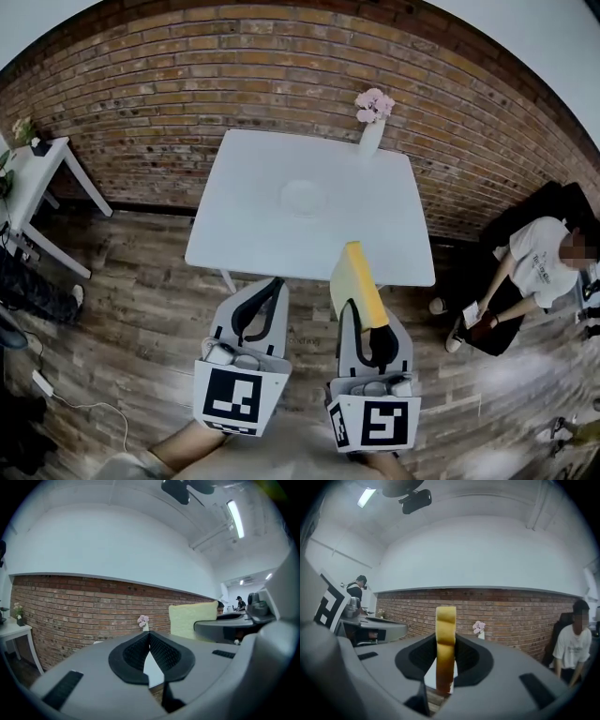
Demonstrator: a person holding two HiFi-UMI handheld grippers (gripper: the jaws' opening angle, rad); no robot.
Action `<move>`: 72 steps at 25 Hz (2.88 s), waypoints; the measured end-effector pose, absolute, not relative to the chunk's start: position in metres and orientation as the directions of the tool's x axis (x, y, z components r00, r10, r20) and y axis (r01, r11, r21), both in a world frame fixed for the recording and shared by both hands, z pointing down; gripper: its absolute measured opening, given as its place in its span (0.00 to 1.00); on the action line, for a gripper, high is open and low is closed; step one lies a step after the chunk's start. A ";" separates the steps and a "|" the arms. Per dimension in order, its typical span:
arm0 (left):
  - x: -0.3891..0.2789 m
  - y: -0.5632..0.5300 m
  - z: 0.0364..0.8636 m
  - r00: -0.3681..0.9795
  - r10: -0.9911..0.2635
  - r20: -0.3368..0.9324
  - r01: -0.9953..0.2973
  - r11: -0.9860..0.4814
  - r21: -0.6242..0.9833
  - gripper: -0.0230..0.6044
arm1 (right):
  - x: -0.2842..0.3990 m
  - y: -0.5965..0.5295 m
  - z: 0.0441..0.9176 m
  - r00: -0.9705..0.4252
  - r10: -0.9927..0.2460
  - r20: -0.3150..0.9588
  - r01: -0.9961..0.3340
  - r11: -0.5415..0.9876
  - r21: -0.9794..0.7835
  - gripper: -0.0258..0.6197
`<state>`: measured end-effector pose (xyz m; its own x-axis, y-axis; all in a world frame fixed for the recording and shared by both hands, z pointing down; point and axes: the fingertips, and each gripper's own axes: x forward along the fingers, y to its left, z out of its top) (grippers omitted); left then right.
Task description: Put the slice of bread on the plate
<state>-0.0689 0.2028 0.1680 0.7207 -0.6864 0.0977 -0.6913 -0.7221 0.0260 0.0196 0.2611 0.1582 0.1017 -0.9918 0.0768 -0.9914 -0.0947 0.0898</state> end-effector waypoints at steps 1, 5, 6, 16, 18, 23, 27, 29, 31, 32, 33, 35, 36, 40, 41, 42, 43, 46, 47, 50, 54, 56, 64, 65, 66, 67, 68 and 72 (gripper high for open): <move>-0.067 0.193 0.170 0.723 -0.683 0.102 -0.689 -0.724 0.031 0.05 | 0.022 0.252 0.160 0.104 -0.991 0.085 -0.991 -0.096 0.091 0.18; -0.060 0.155 0.173 0.730 -0.675 0.113 -0.682 -0.730 0.043 0.05 | 0.028 0.215 0.163 0.110 -0.988 0.107 -0.991 -0.100 0.094 0.18; -0.058 0.146 0.174 0.732 -0.672 0.114 -0.679 -0.733 0.044 0.05 | 0.029 0.206 0.164 0.112 -0.987 0.111 -0.990 -0.102 0.094 0.18; -0.029 0.066 0.181 0.766 -0.628 0.138 -0.638 -0.769 0.040 0.05 | 0.053 0.128 0.178 0.146 -0.978 0.151 -0.987 -0.135 0.082 0.18; -0.024 0.054 0.183 0.771 -0.621 0.143 -0.632 -0.774 0.042 0.05 | 0.056 0.118 0.180 0.151 -0.976 0.158 -0.987 -0.139 0.083 0.18; -0.015 0.033 0.191 0.777 -0.612 0.148 -0.625 -0.778 0.059 0.05 | 0.060 0.101 0.188 0.153 -0.972 0.180 -0.987 -0.141 0.078 0.18; -0.010 0.024 0.195 0.777 -0.611 0.155 -0.624 -0.779 0.060 0.05 | 0.064 0.090 0.195 0.148 -0.969 0.199 -0.988 -0.137 0.068 0.18; -0.010 0.019 0.197 0.775 -0.613 0.154 -0.626 -0.777 0.059 0.05 | 0.067 0.085 0.196 0.151 -0.968 0.198 -0.988 -0.141 0.065 0.18; -0.010 0.015 0.199 0.772 -0.619 0.149 -0.631 -0.773 0.060 0.05 | 0.070 0.081 0.199 0.155 -0.968 0.196 -0.987 -0.145 0.065 0.18; -0.010 0.014 0.201 0.769 -0.622 0.145 -0.635 -0.770 0.062 0.05 | 0.071 0.080 0.201 0.154 -0.968 0.197 -0.988 -0.144 0.064 0.18; -0.009 0.013 0.202 0.767 -0.625 0.143 -0.637 -0.768 0.064 0.05 | 0.071 0.079 0.203 0.150 -0.968 0.200 -0.988 -0.141 0.061 0.18; -0.006 0.010 0.204 0.764 -0.629 0.144 -0.642 -0.764 0.065 0.05 | 0.072 0.076 0.207 0.141 -0.969 0.205 -0.990 -0.132 0.056 0.18; -0.004 0.009 0.204 0.762 -0.631 0.145 -0.644 -0.762 0.066 0.05 | 0.073 0.074 0.209 0.134 -0.969 0.206 -0.991 -0.125 0.054 0.18; 0.000 0.000 0.207 0.752 -0.641 0.152 -0.653 -0.756 0.042 0.05 | 0.076 0.060 0.216 0.089 -0.977 0.195 -0.996 -0.085 0.027 0.18; 0.001 -0.002 0.210 0.749 -0.645 0.153 -0.656 -0.754 0.032 0.05 | 0.077 0.055 0.218 0.076 -0.978 0.195 -0.997 -0.073 0.022 0.18; 0.002 -0.004 0.213 0.746 -0.648 0.156 -0.659 -0.752 0.028 0.05 | 0.078 0.051 0.222 0.064 -0.979 0.195 -0.998 -0.061 0.018 0.18; 0.004 -0.006 0.216 0.743 -0.650 0.160 -0.662 -0.749 0.029 0.05 | 0.080 0.048 0.225 0.052 -0.979 0.195 -0.999 -0.050 0.015 0.18; 0.008 -0.013 0.225 0.743 -0.649 0.163 -0.662 -0.749 0.032 0.05 | 0.085 0.034 0.233 0.026 -0.982 0.189 -1.000 -0.025 0.010 0.18; 0.009 -0.016 0.227 0.742 -0.650 0.163 -0.662 -0.749 0.027 0.05 | 0.087 0.030 0.236 0.019 -0.982 0.189 -1.000 -0.017 0.010 0.18; 0.010 -0.022 0.235 0.733 -0.657 0.176 -0.670 -0.742 0.018 0.05 | 0.092 0.019 0.245 -0.003 -0.981 0.195 -1.000 0.004 0.007 0.18; 0.013 -0.030 0.241 0.715 -0.674 0.185 -0.691 -0.722 0.039 0.05 | 0.098 0.006 0.255 -0.027 -0.979 0.204 -1.000 0.027 -0.001 0.18; 0.014 -0.034 0.243 0.709 -0.679 0.188 -0.697 -0.716 0.042 0.05 | 0.099 -0.001 0.258 -0.035 -0.978 0.205 -0.999 0.036 0.000 0.18; 0.020 -0.040 0.248 0.696 -0.690 0.199 -0.707 -0.707 0.023 0.05 | 0.103 -0.021 0.270 -0.074 -0.975 0.209 -0.997 0.075 -0.003 0.18; 0.021 -0.041 0.249 0.695 -0.691 0.200 -0.708 -0.706 0.020 0.05 | 0.103 -0.023 0.271 -0.080 -0.974 0.210 -0.997 0.080 -0.005 0.18; 0.021 -0.042 0.249 0.693 -0.693 0.201 -0.709 -0.705 0.018 0.05 | 0.103 -0.026 0.273 -0.085 -0.974 0.211 -0.996 0.086 -0.007 0.18; 0.021 -0.043 0.249 0.691 -0.695 0.201 -0.711 -0.703 0.015 0.05 | 0.103 -0.028 0.274 -0.091 -0.973 0.211 -0.996 0.091 -0.011 0.18; 0.021 -0.044 0.249 0.689 -0.696 0.201 -0.712 -0.702 0.011 0.05 | 0.103 -0.030 0.276 -0.096 -0.973 0.212 -0.995 0.096 -0.014 0.18; 0.022 -0.049 0.252 0.684 -0.701 0.203 -0.716 -0.698 0.003 0.05 | 0.103 -0.040 0.284 -0.120 -0.969 0.218 -0.993 0.114 -0.041 0.18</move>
